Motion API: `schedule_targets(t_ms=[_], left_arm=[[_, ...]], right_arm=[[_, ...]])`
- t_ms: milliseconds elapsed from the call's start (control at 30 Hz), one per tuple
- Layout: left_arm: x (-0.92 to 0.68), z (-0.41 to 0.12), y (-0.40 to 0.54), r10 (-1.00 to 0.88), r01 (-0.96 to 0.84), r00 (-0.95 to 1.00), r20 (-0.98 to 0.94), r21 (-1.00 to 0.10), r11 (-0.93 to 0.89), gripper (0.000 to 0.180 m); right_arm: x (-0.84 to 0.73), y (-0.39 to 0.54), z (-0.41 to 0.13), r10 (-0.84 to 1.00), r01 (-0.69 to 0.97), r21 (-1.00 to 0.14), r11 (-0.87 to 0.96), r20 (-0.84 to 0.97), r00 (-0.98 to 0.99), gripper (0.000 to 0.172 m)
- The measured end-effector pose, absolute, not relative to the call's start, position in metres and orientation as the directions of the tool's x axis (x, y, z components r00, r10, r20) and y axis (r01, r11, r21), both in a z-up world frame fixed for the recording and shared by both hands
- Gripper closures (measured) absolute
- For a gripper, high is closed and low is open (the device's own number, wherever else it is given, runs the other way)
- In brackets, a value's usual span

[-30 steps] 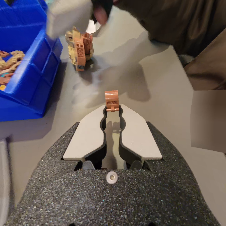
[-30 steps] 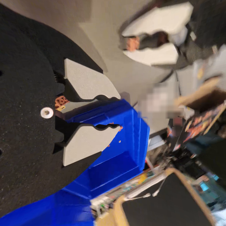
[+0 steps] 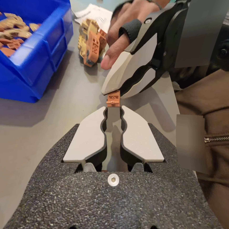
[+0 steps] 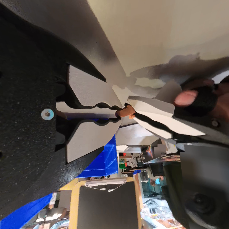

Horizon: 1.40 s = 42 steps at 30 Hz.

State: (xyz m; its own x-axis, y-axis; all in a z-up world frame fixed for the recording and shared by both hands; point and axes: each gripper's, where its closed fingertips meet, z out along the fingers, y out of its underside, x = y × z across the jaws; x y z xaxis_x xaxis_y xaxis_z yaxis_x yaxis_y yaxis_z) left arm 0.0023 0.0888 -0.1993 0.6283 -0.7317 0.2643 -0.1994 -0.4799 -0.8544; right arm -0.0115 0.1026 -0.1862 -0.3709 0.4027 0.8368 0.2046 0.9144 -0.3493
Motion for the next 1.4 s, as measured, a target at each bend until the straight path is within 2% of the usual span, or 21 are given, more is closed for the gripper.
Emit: schedule_targets(t_ms=[300, 367, 600, 867, 1100, 1267, 1400], left_arm=[[0.001, -0.176, 0.097, -0.727, -0.083, 0.647, 0.231, -0.926, -0.368, 0.161], [0.002, -0.177, 0.095, -0.736, -0.107, 0.641, 0.219, -0.924, -0.368, 0.162], [0.004, -0.189, 0.091, -0.738, -0.198, 0.644, 0.199, -0.889, -0.413, 0.163], [0.004, -0.176, 0.092, -0.74, -0.24, 0.666, 0.089, -0.914, -0.326, 0.163], [-0.003, -0.171, 0.098, -0.688, -0.086, 0.692, 0.218, -0.921, -0.379, 0.163], [-0.002, -0.166, 0.101, -0.669, 0.019, 0.675, 0.311, -0.914, -0.405, 0.157], [-0.001, -0.168, 0.1, -0.68, 0.014, 0.669, 0.3, -0.92, -0.392, 0.163]], right_arm=[[-0.01, 0.109, -0.172, 0.543, 0.267, -0.486, 0.832, 0.812, -0.213, 0.159], [-0.009, 0.107, -0.173, 0.519, 0.249, -0.468, 0.848, 0.828, -0.213, 0.159], [-0.007, 0.102, -0.186, 0.351, 0.228, -0.295, 0.928, 0.898, -0.267, 0.159], [-0.007, 0.102, -0.178, 0.541, 0.251, -0.486, 0.837, 0.802, -0.254, 0.159], [-0.014, 0.111, -0.171, 0.476, 0.303, -0.422, 0.854, 0.87, -0.131, 0.16], [-0.015, 0.11, -0.164, 0.463, 0.301, -0.419, 0.857, 0.882, -0.09, 0.16], [-0.016, 0.11, -0.166, 0.434, 0.307, -0.389, 0.869, 0.896, -0.092, 0.16]])
